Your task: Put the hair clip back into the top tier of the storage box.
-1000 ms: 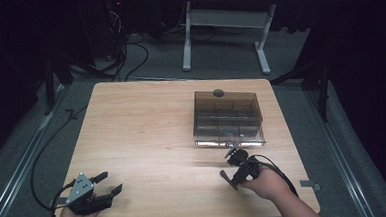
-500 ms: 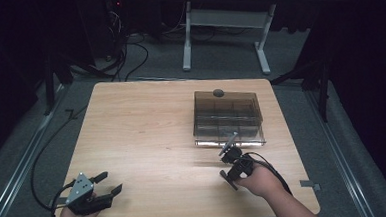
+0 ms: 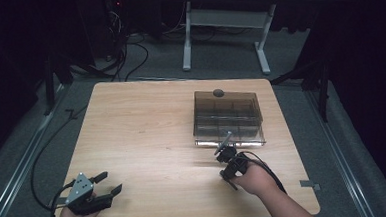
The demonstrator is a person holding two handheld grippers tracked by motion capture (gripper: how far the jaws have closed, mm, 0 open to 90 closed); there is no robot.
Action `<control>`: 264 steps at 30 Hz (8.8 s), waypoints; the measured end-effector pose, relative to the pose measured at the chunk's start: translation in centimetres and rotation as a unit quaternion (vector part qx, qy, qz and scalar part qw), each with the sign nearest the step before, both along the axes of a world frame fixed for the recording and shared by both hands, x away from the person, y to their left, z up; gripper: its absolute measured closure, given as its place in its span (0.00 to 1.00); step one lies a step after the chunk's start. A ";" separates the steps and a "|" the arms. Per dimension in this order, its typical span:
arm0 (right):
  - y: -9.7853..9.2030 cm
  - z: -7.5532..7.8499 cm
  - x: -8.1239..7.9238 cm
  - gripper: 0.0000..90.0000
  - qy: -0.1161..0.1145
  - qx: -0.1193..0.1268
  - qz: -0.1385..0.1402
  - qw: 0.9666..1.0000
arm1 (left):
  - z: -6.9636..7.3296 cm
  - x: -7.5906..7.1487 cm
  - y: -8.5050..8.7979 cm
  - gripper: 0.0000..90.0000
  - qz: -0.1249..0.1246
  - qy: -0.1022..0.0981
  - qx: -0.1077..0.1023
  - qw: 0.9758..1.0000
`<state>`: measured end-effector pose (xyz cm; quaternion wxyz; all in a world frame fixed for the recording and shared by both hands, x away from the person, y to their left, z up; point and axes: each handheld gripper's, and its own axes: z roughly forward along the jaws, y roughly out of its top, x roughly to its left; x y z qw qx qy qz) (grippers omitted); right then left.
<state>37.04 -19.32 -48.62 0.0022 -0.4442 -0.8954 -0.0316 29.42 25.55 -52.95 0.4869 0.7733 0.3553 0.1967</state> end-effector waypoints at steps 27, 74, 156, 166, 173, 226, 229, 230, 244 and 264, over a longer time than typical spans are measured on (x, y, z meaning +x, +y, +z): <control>-0.2 1.0 0.4 0.90 -0.001 0.002 0.001 1.000 | 0.0 0.0 0.0 0.32 -0.001 0.000 0.000 1.000; -2.9 7.4 2.3 0.90 -0.007 0.009 -0.001 1.000 | 0.0 0.0 0.1 0.32 -0.001 0.002 0.001 1.000; -2.1 8.7 11.2 0.89 -0.042 0.008 -0.002 0.999 | 0.0 0.1 0.1 0.32 -0.004 0.007 -0.003 1.000; -1.8 7.9 11.0 0.89 -0.037 0.009 0.003 0.999 | 0.0 0.1 0.1 0.32 -0.004 0.007 -0.003 1.000; -1.5 7.8 10.9 0.89 -0.032 0.009 0.005 0.999 | 0.0 0.1 0.1 0.32 -0.004 0.006 -0.005 1.000; -3.1 9.4 4.9 0.90 -0.030 0.030 -0.024 0.999 | -0.1 0.1 -0.1 0.32 -0.003 0.004 0.003 1.000; -3.3 8.7 4.5 0.89 -0.030 0.033 -0.021 0.999 | -0.1 0.1 -0.1 0.32 -0.003 0.003 0.005 1.000; -3.4 8.4 4.4 0.89 -0.030 0.035 -0.019 0.999 | -0.1 0.1 -0.1 0.32 -0.003 0.005 0.005 1.000; -3.7 4.7 2.8 0.80 -0.042 0.041 -0.031 0.998 | 0.0 0.1 -0.1 0.32 -0.003 0.005 0.006 1.000; -5.3 -1.6 -3.6 0.63 -0.249 0.181 -0.068 0.949 | -0.1 0.2 -0.1 0.31 0.000 0.005 0.007 1.000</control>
